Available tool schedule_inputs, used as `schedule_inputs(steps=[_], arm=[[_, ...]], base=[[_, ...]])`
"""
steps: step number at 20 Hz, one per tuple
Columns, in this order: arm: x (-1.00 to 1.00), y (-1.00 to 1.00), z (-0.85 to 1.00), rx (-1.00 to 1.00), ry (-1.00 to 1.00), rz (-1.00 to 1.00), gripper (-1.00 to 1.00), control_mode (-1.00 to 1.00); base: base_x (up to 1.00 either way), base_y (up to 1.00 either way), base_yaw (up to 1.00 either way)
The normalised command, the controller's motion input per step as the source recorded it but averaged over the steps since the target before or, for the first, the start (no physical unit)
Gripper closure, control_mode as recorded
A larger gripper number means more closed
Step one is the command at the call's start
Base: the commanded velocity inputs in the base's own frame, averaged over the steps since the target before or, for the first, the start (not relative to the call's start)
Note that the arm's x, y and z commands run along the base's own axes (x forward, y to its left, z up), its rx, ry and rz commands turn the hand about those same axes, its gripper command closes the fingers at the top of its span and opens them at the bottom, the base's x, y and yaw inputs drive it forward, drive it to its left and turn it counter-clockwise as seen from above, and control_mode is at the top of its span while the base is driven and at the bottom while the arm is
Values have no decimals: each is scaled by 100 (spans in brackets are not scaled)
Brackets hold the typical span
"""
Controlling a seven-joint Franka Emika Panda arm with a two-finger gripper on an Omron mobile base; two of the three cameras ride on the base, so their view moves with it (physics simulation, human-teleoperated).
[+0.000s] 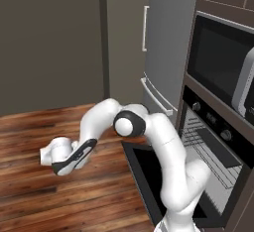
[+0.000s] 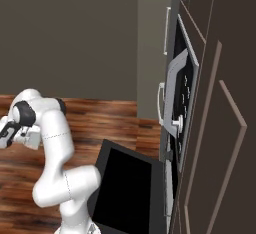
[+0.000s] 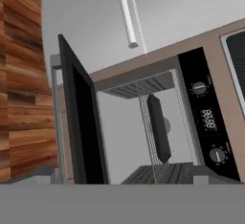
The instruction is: Take the baked cake out of the oven and place it on the plate for cooling. Then close the oven door.
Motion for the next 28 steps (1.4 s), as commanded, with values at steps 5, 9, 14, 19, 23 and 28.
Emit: schedule_inputs(steps=[5,9,14,19,23,28], arm=[[0,0,-68,-14,-14,-10,-100,-100],[0,-2,-53,-8,0,-14,-100,-100],[0,-3,-30,-5,0,-16,-100,-100],[0,-19,-46,-11,0,-20,-100,-100],[-2,-26,-60,-14,0,-18,-100,-100],[-27,-31,-33,-9,3,-6,-100,-100]], base=[[0,0,0],[0,0,0],[0,0,0],[0,0,0],[0,0,0],[0,0,0]])
